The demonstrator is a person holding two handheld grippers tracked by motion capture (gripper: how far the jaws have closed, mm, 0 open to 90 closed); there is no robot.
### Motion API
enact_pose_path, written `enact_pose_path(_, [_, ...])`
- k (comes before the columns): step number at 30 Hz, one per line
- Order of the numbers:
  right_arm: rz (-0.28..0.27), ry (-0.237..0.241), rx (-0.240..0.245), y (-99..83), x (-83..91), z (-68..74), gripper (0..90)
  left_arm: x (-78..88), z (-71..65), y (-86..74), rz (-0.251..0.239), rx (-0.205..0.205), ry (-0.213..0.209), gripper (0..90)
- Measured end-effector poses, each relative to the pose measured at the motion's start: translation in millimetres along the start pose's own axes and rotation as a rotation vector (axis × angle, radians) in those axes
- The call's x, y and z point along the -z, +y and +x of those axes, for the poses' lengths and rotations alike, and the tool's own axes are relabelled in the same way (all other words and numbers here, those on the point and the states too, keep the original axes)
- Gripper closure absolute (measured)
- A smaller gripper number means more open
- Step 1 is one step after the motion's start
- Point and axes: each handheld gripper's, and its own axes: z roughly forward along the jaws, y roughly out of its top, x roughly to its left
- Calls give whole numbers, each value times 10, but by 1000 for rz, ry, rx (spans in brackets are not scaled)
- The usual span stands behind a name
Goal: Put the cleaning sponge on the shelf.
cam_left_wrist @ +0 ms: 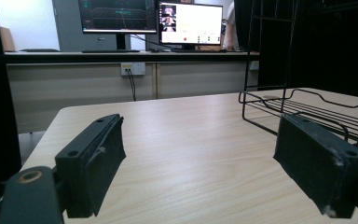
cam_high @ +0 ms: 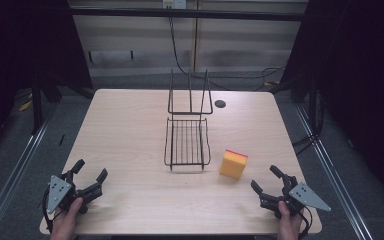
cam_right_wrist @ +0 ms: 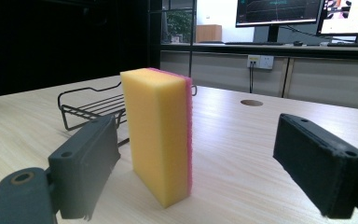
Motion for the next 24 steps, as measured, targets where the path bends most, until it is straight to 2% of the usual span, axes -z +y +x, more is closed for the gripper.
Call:
enact_pose_path(6, [10, 1, -8, 5, -14, -10, 132, -1, 0, 0, 0, 1, 0, 155])
enact_pose_path(8, [24, 24, -12, 10, -22, -18, 132, -1, 0, 0, 0, 1, 0, 156])
enact_pose_path(11, [43, 32, -33, 17, -24, -36, 134, -1, 0, 0, 0, 0, 0, 156])
enact_pose_path(13, [61, 47, -34, 22, -27, -30, 133, -2, -2, 0, -3, 3, 0, 156])
enact_pose_path(18, [106, 109, -71, 33, -23, -53, 131, -1, 0, 0, -1, 1, 0, 156])
enact_pose_path(24, [118, 161, -90, 72, -20, -74, 132, -1, 0, 0, 0, 1, -1, 156])
